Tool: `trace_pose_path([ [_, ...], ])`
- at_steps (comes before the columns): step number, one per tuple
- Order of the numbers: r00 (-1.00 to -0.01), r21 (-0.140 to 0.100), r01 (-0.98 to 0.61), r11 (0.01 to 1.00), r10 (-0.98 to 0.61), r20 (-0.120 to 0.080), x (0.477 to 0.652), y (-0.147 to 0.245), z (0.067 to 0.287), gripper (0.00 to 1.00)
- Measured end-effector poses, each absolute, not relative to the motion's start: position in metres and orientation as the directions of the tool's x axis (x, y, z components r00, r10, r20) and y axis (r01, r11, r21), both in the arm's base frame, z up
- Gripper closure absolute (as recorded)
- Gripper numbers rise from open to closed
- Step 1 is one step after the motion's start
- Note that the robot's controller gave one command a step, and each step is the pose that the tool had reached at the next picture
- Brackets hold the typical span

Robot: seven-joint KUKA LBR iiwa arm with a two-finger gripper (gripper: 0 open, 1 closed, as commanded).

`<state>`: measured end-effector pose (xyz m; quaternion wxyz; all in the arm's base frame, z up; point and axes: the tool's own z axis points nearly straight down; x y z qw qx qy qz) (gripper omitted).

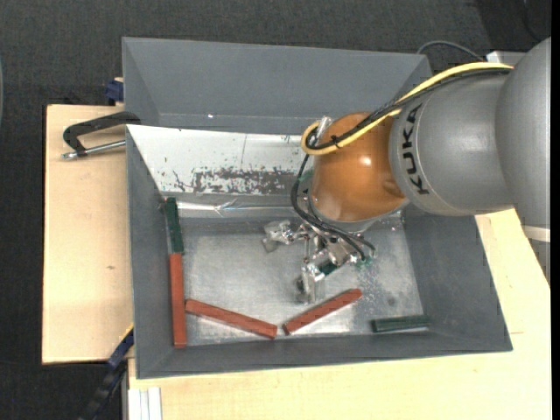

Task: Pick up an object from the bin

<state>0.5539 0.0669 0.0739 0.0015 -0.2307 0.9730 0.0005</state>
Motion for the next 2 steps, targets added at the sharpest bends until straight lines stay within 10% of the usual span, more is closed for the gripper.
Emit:
trace_pose_path([
  [2,-0.858,0.003,-0.513,0.858,-0.513,-0.001,0.553,0.055,0.108,0.00],
])
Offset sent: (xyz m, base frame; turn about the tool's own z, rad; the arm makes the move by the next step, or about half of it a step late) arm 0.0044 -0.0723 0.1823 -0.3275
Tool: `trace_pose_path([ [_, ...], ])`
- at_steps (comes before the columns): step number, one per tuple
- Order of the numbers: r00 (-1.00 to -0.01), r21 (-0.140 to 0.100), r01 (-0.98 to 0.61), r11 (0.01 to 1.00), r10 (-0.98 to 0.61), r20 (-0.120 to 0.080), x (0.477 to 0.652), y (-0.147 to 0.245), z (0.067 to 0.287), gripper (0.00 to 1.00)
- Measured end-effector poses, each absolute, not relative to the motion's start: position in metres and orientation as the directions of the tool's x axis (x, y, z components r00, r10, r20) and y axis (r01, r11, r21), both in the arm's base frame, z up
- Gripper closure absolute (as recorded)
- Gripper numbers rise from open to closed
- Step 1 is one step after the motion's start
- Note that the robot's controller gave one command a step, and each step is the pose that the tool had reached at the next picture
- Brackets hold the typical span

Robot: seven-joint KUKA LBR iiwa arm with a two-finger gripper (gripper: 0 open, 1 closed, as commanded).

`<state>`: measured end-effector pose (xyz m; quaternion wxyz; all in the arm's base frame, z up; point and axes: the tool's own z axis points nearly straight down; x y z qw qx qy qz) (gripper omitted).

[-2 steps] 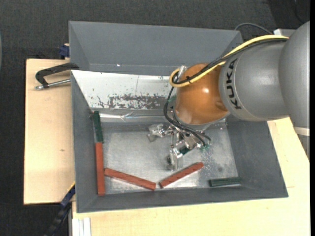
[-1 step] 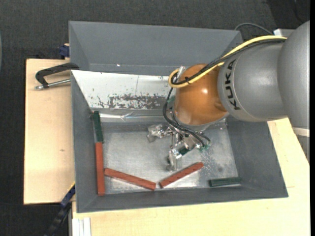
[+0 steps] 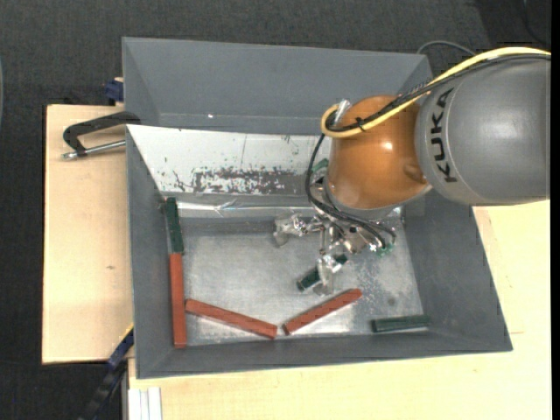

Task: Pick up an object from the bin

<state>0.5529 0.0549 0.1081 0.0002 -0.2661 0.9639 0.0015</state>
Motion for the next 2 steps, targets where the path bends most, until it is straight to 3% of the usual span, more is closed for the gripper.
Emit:
trace_pose_path([
  [1,-0.806,0.002,-0.592,0.806,-0.592,-0.002,0.526,0.027,0.173,0.00],
  [2,-0.750,-0.008,-0.661,0.750,-0.661,-0.011,0.519,0.020,0.152,0.00],
])
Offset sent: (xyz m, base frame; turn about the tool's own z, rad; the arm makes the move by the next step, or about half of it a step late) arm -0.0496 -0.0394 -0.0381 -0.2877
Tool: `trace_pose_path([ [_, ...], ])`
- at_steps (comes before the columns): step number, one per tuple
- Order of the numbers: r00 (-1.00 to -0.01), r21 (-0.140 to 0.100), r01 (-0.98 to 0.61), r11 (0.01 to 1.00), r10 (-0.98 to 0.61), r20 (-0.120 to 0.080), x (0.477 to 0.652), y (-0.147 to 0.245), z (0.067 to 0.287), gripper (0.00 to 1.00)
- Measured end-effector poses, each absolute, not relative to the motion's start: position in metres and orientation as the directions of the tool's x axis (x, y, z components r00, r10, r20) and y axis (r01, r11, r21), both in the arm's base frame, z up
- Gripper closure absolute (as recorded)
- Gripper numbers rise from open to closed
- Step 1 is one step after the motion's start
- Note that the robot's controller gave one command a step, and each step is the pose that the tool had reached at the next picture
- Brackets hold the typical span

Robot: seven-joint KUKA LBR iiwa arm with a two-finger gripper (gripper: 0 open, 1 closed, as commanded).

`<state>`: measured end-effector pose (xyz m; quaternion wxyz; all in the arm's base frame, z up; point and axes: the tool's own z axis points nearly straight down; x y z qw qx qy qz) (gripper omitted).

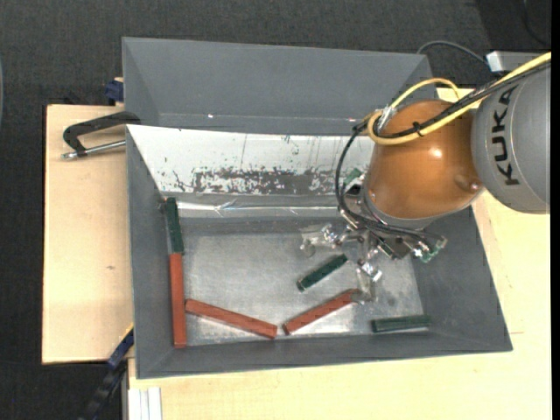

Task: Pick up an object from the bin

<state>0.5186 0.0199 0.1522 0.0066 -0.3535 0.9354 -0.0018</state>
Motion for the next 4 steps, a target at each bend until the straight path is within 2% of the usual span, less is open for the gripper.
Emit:
trace_pose_path([
  [1,-0.690,-0.002,-0.723,0.690,-0.723,-0.004,0.509,0.014,0.082,0.00],
  [2,-0.711,-0.003,-0.703,0.711,-0.703,-0.008,0.502,0.005,0.071,1.00],
  [3,-0.711,-0.003,-0.703,0.711,-0.703,-0.007,0.502,0.005,0.071,1.00],
  [4,-0.793,-0.007,-0.609,0.793,-0.609,-0.012,0.542,0.001,0.251,1.00],
])
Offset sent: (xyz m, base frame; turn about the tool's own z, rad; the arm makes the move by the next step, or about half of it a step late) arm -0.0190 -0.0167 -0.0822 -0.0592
